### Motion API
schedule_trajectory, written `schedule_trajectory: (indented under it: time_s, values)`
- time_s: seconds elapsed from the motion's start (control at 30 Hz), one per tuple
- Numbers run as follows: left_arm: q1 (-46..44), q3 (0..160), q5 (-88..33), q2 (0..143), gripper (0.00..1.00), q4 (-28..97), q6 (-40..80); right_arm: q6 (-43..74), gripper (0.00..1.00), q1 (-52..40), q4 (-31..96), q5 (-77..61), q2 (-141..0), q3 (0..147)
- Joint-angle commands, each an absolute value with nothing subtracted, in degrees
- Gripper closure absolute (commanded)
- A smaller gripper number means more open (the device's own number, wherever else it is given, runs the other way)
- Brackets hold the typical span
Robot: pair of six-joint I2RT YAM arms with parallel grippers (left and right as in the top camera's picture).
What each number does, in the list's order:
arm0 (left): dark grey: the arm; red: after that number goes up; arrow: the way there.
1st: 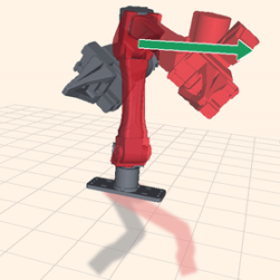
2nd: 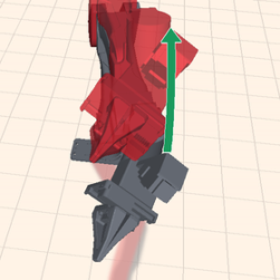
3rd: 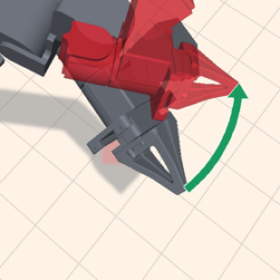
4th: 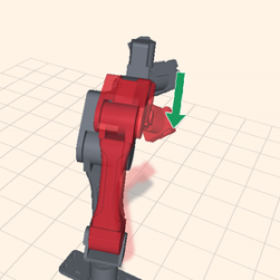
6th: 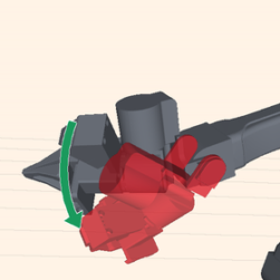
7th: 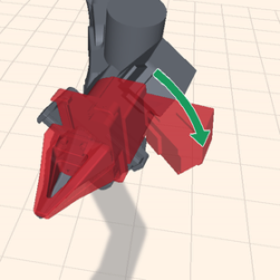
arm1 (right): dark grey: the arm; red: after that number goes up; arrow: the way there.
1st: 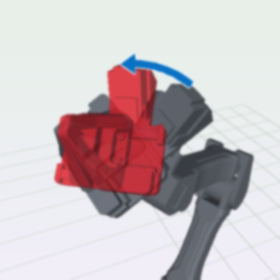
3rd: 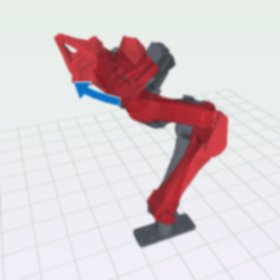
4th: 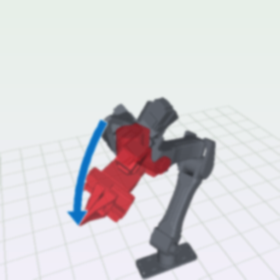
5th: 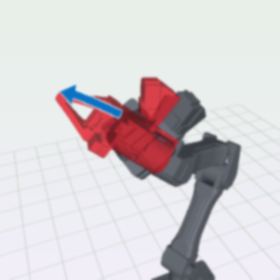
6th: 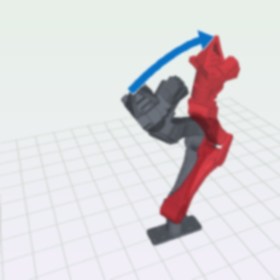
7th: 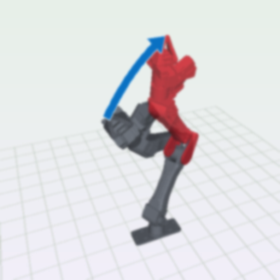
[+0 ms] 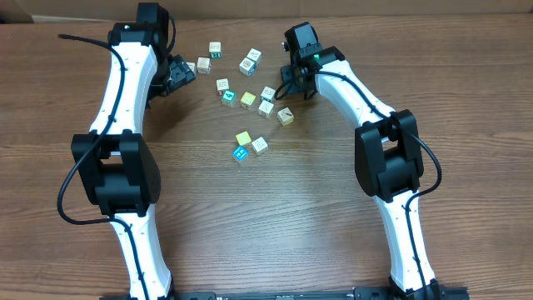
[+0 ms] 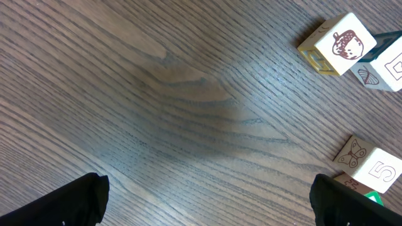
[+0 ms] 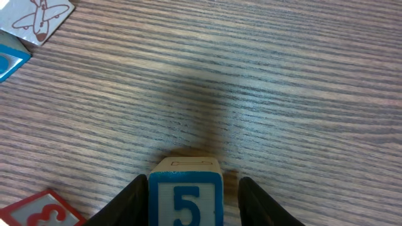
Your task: Form a circle
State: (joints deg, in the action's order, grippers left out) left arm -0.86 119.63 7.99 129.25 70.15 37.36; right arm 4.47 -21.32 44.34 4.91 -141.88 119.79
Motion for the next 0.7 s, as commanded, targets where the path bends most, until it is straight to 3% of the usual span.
schedule_trajectory:
  time_s: [0.0,0.2,0.3,0.33,0.37,0.4,0.57,0.67]
  values:
    - [-0.78,120.49,8.49,128.6,0.01,70.22,37.28,4.27,0.57,-21.15,43.99,5.52,-137.36,121.64]
    - [-0.78,120.49,8.49,128.6,0.01,70.22,37.28,4.32,0.57,-21.19,44.31,5.04,-133.71,121.64]
    - [-0.78,120.49,8.49,128.6,0.0,70.22,37.28,4.29,0.51,-21.19,44.84,4.89,-131.94,121.64]
    - [-0.78,120.49,8.49,128.6,0.01,70.22,37.28,4.29,0.39,-21.19,44.91,4.89,-131.61,121.64]
    - [-0.78,120.49,8.49,128.6,0.0,70.22,37.28,4.29,0.14,-21.19,44.91,4.89,-131.44,121.64]
    - [-0.78,120.49,8.49,128.6,0.0,70.22,37.28,4.4,0.0,-21.19,44.86,4.86,-131.44,121.64]
    - [-0.78,120.49,8.49,128.6,0.0,70.22,37.28,4.71,0.0,-21.15,45.06,4.62,-131.81,120.68]
    - [-0.78,120.49,8.49,128.6,0.01,70.22,37.28,4.73,0.18,-21.15,44.47,4.19,-131.83,118.91]
